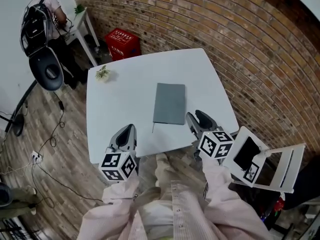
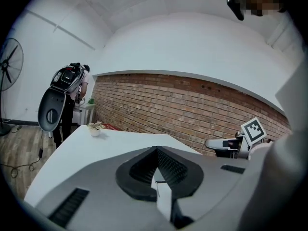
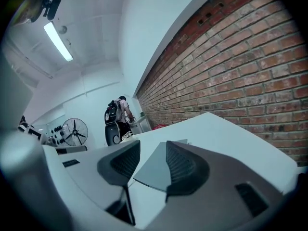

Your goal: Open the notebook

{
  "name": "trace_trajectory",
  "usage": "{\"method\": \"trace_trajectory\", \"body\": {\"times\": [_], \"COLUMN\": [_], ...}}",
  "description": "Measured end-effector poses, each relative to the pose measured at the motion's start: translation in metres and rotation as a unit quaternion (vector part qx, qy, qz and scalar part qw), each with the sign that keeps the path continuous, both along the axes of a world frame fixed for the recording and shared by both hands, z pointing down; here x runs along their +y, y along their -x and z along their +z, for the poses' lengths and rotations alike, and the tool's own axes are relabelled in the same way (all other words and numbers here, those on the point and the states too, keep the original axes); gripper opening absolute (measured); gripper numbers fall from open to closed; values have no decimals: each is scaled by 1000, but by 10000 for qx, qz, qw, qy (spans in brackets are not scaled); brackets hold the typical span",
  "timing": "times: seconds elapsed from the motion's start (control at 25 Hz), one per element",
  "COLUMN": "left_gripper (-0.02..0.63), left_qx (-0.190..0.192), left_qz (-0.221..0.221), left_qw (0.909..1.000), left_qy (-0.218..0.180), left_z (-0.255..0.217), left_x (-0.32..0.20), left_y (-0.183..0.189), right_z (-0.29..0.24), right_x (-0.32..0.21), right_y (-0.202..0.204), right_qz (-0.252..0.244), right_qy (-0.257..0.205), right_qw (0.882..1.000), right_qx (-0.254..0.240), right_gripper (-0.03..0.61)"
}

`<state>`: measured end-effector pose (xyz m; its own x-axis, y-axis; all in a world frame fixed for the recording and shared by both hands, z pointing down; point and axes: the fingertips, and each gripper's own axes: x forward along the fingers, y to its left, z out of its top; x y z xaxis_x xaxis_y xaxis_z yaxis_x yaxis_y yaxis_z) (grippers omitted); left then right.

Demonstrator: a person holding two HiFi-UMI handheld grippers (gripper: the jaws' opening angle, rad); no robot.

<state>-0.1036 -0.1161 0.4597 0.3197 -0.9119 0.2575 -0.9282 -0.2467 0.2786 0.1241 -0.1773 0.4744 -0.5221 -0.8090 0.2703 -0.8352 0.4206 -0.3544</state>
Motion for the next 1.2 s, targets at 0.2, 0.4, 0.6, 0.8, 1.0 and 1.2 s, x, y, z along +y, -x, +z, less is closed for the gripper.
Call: {"method": "trace_trajectory", "body": {"times": [0.2,0.4,0.6,0.8,1.0,1.2], "left_gripper": [-6,-6,-6,-7,-7,-6], "left_qx": [73,106,157,200,252,306], "left_qz": [47,79,140,127,191,176], "left_qw": [9997,9985,9964,9935,9900,9873], "left_qy": [248,532,817,1114,1375,1550], "left_z": [15,34,52,71,88,100], "left_x": [-30,-56,-78,-96,-108,-113], "left_y": [-1,-4,-11,-15,-24,-27], "right_z": [24,52,76,99,123,136], "right_x": [-30,-50,-69,-78,-80,-76], "right_y": [2,5,4,7,6,11], "right_qz": [55,-24,-51,-173,-254,-456], "right_qy": [428,931,1408,1895,2465,2848], "right_qw": [9991,9956,9899,9814,9683,9569], "right_qx": [22,118,175,246,297,353], "right_gripper": [172,172,172,172,170,170]}}
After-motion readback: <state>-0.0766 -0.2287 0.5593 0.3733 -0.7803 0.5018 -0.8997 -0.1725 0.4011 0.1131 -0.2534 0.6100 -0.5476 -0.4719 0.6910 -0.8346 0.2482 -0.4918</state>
